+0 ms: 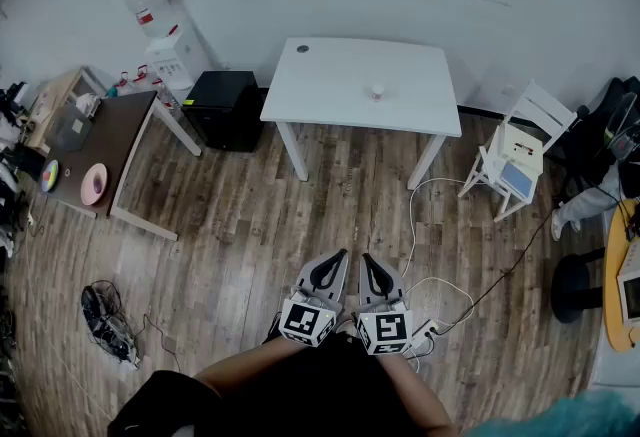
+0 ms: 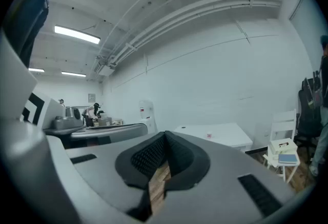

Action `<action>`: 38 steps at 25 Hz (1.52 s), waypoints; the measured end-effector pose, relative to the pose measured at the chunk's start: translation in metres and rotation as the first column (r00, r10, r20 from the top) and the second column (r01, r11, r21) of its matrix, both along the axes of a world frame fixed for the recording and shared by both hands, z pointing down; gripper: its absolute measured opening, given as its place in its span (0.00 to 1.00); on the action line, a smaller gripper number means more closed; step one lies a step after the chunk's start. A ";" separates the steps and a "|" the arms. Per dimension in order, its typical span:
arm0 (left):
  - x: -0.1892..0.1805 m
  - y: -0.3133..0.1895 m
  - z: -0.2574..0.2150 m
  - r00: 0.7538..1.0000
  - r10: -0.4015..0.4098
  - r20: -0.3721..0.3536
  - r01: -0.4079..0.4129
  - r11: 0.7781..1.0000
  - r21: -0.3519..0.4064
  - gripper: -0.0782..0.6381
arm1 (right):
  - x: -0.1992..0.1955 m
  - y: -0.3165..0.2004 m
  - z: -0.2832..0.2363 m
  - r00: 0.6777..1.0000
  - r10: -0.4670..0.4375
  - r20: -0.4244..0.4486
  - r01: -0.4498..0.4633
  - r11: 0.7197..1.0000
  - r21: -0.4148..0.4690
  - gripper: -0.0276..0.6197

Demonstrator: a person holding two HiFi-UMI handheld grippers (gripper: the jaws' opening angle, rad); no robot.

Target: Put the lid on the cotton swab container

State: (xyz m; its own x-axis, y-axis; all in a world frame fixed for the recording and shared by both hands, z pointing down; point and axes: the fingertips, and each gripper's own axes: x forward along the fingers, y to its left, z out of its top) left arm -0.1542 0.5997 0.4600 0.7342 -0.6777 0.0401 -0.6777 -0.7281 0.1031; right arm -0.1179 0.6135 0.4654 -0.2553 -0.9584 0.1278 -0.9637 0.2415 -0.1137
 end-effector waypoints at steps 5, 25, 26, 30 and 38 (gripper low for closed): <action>0.001 -0.003 0.013 0.999 0.037 -0.023 -0.037 0.999 -0.016 0.13 | 0.016 0.001 0.010 0.996 0.029 0.085 -0.028 1.000 -0.005 0.09; 0.060 -0.236 0.058 0.988 0.153 -0.036 -0.157 0.979 -0.130 0.13 | 0.066 -0.239 0.042 0.996 0.086 0.040 -0.083 0.994 -0.070 0.09; 0.061 -0.252 0.055 0.986 0.160 -0.035 -0.164 0.978 -0.127 0.13 | 0.066 -0.258 0.038 0.995 0.088 0.039 -0.086 0.994 -0.068 0.09; 0.066 -0.308 0.048 0.982 0.181 -0.051 -0.186 0.975 -0.122 0.13 | 0.069 -0.317 0.028 0.996 0.087 0.014 -0.086 0.994 -0.064 0.09; 0.064 -0.388 0.066 0.976 0.208 -0.070 -0.216 0.966 -0.141 0.13 | 0.082 -0.377 0.034 0.989 0.147 -0.025 -0.148 0.983 -0.109 0.09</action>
